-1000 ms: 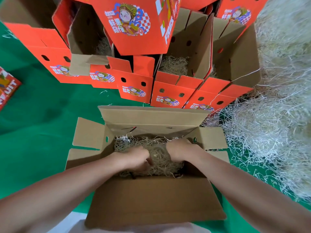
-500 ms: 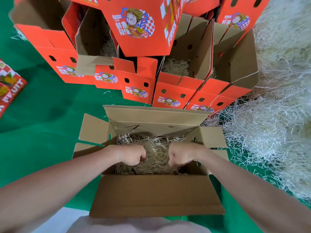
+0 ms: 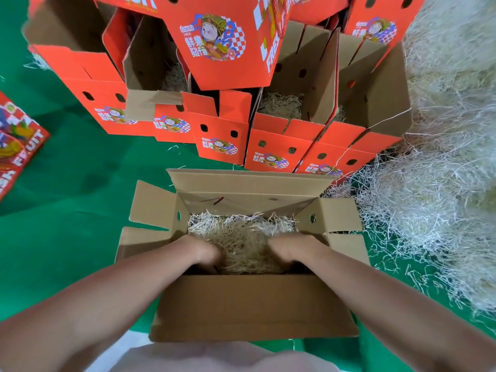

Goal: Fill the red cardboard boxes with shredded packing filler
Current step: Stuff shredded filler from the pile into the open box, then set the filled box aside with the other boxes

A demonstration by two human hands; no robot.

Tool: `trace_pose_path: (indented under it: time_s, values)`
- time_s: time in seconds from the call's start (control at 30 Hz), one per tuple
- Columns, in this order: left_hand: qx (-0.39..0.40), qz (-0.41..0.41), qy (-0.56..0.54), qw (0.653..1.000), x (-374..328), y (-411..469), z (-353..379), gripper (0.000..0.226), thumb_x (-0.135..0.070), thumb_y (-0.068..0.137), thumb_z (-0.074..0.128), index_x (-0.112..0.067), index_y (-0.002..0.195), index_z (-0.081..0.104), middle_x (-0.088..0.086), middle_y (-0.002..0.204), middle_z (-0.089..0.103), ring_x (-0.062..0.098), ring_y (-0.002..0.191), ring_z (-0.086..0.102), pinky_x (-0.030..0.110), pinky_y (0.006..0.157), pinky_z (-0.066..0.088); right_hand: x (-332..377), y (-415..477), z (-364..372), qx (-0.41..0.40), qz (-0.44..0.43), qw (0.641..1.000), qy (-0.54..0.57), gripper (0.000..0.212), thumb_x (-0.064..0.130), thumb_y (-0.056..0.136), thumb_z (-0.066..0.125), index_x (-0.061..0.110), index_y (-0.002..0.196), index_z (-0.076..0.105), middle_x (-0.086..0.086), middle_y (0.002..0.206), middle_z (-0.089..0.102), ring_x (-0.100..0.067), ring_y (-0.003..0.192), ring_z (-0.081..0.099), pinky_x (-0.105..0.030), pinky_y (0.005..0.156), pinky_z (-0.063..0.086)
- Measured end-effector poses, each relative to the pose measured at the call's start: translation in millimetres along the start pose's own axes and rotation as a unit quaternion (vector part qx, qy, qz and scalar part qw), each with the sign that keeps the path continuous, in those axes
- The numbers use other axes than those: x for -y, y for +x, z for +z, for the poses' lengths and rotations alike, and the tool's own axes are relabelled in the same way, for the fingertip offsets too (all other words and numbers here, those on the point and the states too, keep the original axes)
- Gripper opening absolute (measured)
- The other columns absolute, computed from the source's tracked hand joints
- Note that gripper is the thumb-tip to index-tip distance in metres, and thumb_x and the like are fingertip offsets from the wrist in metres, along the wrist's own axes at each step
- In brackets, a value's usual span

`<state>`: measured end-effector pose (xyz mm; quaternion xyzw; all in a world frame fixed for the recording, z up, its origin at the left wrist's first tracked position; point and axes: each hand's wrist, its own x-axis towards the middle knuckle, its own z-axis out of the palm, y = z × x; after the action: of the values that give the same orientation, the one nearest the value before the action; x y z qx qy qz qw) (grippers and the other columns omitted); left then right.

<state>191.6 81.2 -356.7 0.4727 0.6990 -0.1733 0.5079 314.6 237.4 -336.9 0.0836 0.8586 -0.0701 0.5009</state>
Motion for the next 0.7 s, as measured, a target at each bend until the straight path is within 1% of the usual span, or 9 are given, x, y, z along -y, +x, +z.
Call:
trace_pose_path:
  time_s: [0.1, 0.2, 0.27, 0.33, 0.37, 0.43, 0.53, 0.6, 0.7]
  values:
    - [-0.086, -0.018, -0.044, 0.995, -18.7, -21.9, -15.4, 0.022, -0.010, 0.091, 0.048, -0.005, 0.104, 0.065, 0.004, 0.073, 0.055, 0.016, 0.059, 0.051, 0.033, 0.063, 0.046, -1.2, -15.6, -7.2, -0.145, -0.004, 0.989, -0.001, 0.044, 0.002, 0.088, 0.041, 0.018, 0.128, 0.049, -0.011, 0.121, 0.052, -0.028, 0.106, 0.054, -0.037, 0.081, 0.047]
    - [-0.139, 0.024, -0.057, 0.988, -28.1, -44.5, -31.9, 0.027, -0.021, 0.094, 0.051, -0.013, 0.114, 0.066, 0.004, 0.113, 0.066, 0.018, 0.098, 0.062, 0.027, 0.086, 0.045, -2.0, -36.6, -9.6, -0.257, 0.015, 0.966, 0.029, 0.031, 0.016, 0.091, 0.045, 0.018, 0.120, 0.056, -0.008, 0.118, 0.054, -0.029, 0.107, 0.055, -0.038, 0.086, 0.047]
    - [-0.189, 0.038, -0.073, 0.979, -32.4, -65.5, -42.3, 0.024, -0.028, 0.094, 0.050, -0.015, 0.097, 0.070, 0.004, 0.101, 0.067, 0.010, 0.083, 0.061, 0.019, 0.074, 0.045, -4.7, -55.8, -12.8, -0.487, -0.007, 0.866, 0.108, 0.016, 0.020, 0.089, 0.056, 0.012, 0.100, 0.063, -0.007, 0.102, 0.060, -0.027, 0.088, 0.061, -0.036, 0.074, 0.052]
    - [-0.251, 0.021, -0.106, 0.962, -34.8, -84.0, -47.7, 0.029, -0.032, 0.094, 0.049, -0.012, 0.077, 0.063, 0.005, 0.076, 0.060, 0.005, 0.050, 0.050, 0.015, 0.050, 0.037, -14.3, -77.4, -20.3, -0.715, -0.050, 0.685, 0.130, 0.015, 0.016, 0.079, 0.067, 0.009, 0.089, 0.058, -0.006, 0.094, 0.054, -0.023, 0.080, 0.055, -0.030, 0.070, 0.048]
    - [-0.273, 0.012, -0.112, 0.955, -37.9, -94.3, -47.9, 0.033, -0.034, 0.093, 0.050, -0.009, 0.075, 0.062, 0.007, 0.073, 0.061, 0.006, 0.050, 0.053, 0.016, 0.052, 0.041, -21.4, -87.3, -25.6, -0.765, -0.046, 0.628, 0.130, 0.023, 0.018, 0.077, 0.066, 0.010, 0.095, 0.055, -0.005, 0.100, 0.049, -0.022, 0.089, 0.050, -0.028, 0.078, 0.043]
    - [-0.301, 0.000, -0.121, 0.946, -40.8, -108.1, -43.2, 0.036, -0.037, 0.092, 0.052, -0.006, 0.081, 0.067, 0.006, 0.082, 0.069, 0.015, 0.073, 0.065, 0.029, 0.070, 0.051, -39.7, -98.3, -39.3, -0.745, 0.001, 0.653, 0.135, 0.046, 0.022, 0.075, 0.065, 0.012, 0.116, 0.049, -0.007, 0.120, 0.042, -0.025, 0.112, 0.042, -0.036, 0.094, 0.036]
    - [-0.335, -0.019, -0.135, 0.932, -42.0, -124.1, -33.2, 0.036, -0.035, 0.091, 0.052, -0.005, 0.076, 0.066, 0.005, 0.079, 0.069, 0.022, 0.078, 0.064, 0.033, 0.076, 0.051, -60.3, -99.5, -59.4, -0.550, 0.054, 0.817, 0.162, 0.039, 0.025, 0.079, 0.066, 0.013, 0.115, 0.057, -0.011, 0.117, 0.057, -0.031, 0.109, 0.055, -0.037, 0.086, 0.044]
    - [-0.342, -0.034, -0.141, 0.929, -37.4, -130.2, -25.9, 0.036, -0.033, 0.090, 0.053, -0.007, 0.066, 0.062, 0.009, 0.071, 0.064, 0.022, 0.066, 0.057, 0.029, 0.066, 0.046, -59.5, -97.1, -66.2, -0.512, 0.062, 0.840, 0.170, 0.020, 0.027, 0.082, 0.061, 0.009, 0.091, 0.063, -0.013, 0.089, 0.066, -0.031, 0.086, 0.063, -0.032, 0.069, 0.046]
    - [-0.395, -0.064, -0.150, 0.904, -30.1, -139.7, -20.4, 0.038, -0.028, 0.086, 0.056, -0.018, 0.051, 0.045, 0.002, 0.057, 0.051, 0.017, 0.058, 0.045, 0.028, 0.060, 0.038, -52.2, -92.1, -72.8, -0.540, 0.066, 0.822, 0.168, 0.024, 0.028, 0.084, 0.057, 0.008, 0.072, 0.054, -0.012, 0.074, 0.062, -0.032, 0.077, 0.061, -0.032, 0.061, 0.041]
